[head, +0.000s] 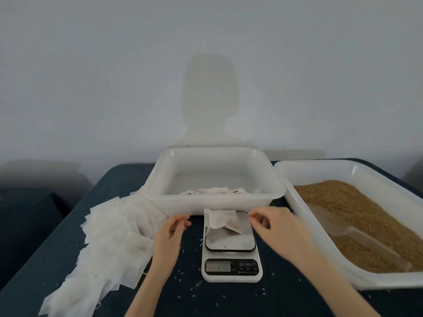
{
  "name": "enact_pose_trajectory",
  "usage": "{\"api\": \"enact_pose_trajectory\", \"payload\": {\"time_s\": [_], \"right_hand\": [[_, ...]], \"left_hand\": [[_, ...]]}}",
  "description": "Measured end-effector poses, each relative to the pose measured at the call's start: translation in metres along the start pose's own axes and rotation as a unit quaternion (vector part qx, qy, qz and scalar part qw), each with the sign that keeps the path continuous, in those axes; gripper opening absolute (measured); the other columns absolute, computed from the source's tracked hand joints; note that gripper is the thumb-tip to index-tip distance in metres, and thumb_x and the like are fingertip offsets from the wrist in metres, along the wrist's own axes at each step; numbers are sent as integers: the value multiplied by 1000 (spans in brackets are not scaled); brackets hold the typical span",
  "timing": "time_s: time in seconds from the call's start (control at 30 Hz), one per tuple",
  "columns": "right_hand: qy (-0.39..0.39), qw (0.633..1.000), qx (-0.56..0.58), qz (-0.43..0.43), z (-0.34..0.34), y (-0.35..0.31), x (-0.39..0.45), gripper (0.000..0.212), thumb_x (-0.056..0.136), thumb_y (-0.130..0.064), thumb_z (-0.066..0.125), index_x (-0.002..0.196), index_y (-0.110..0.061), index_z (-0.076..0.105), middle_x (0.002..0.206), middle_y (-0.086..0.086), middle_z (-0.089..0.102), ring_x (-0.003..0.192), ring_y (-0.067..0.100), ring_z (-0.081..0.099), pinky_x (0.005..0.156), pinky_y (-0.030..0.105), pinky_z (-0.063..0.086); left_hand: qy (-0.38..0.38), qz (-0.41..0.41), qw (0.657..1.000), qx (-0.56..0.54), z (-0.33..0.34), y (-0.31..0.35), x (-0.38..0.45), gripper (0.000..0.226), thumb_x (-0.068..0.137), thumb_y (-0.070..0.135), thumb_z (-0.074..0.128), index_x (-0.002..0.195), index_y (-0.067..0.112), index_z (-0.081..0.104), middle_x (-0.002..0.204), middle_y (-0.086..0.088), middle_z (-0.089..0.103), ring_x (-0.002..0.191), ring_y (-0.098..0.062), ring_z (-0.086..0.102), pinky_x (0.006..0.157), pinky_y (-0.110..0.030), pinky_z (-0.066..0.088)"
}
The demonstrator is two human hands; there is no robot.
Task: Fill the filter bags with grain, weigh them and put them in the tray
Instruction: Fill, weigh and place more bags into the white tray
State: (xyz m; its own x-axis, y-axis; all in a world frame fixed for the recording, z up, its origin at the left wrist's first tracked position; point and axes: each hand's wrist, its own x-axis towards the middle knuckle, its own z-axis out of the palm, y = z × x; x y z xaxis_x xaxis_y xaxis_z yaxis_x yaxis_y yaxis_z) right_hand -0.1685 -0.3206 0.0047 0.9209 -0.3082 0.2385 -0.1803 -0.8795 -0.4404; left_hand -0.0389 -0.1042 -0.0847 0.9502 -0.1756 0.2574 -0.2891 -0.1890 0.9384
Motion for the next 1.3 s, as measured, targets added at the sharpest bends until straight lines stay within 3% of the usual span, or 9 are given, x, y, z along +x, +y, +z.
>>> {"api": "enact_pose_trajectory", "payload": {"time_s": [0.2,0.3,0.5,0.73,0.87,1.03,1.17,1.23,1.3], "right_hand": [[2,996,77,49,55,4,11,13,93,-35,57,102,-38,66,79,-20,63,73,-2,60,66,13,48],[26,993,95,59,70,1,17,13,93,-35,56,100,-39,66,78,-24,61,74,-5,58,65,12,46],[71,993,67,72,82,4,8,13,92,-33,58,97,-43,66,73,-31,54,71,-8,56,56,8,38],[77,997,9,-25,96,-7,11,22,86,-30,68,107,-32,69,107,-18,62,96,-1,55,73,9,43],[122,985,-37,-116,93,-29,21,31,63,-25,86,88,-24,69,92,-9,63,83,11,63,69,26,55],[97,978,-122,-141,95,-50,31,51,49,-44,92,91,-23,71,84,-10,67,75,10,66,65,24,55],[60,972,-167,-151,92,-57,36,45,34,-21,97,73,-22,74,68,-7,67,62,12,64,55,25,55],[23,973,-179,-144,89,-56,40,41,52,-14,91,88,-19,73,82,-3,70,75,14,66,65,27,55],[-23,973,-176,-148,89,-51,46,36,85,-8,65,119,-17,60,115,0,64,105,18,58,87,31,49]], "left_hand": [[45,11,999,27,19,-6,-4,30,97,7,49,89,34,61,84,20,64,72,-8,57,63,-12,45],[44,46,995,78,23,-10,-7,32,95,6,50,90,36,60,77,17,64,59,-9,52,54,-15,42],[24,95,973,211,19,-13,-14,22,95,10,52,105,23,65,82,20,58,81,0,56,70,-13,38],[19,88,969,229,21,-12,-16,21,94,11,53,108,20,66,89,14,60,85,-6,56,73,-19,39],[18,75,969,234,20,-13,-16,21,95,13,53,111,22,64,90,16,61,86,-3,55,72,-17,40],[9,79,965,251,22,-12,-16,25,95,19,55,117,27,63,100,18,63,86,2,52,68,-6,35],[22,70,968,242,21,-12,-15,25,94,23,58,118,29,63,87,22,58,77,4,51,64,-9,36],[25,57,970,235,20,-14,-14,27,93,24,59,119,30,61,83,23,55,79,3,51,64,-10,36],[17,55,972,228,19,-16,-13,32,92,24,61,123,31,58,89,24,56,83,3,51,66,-11,37]]}}
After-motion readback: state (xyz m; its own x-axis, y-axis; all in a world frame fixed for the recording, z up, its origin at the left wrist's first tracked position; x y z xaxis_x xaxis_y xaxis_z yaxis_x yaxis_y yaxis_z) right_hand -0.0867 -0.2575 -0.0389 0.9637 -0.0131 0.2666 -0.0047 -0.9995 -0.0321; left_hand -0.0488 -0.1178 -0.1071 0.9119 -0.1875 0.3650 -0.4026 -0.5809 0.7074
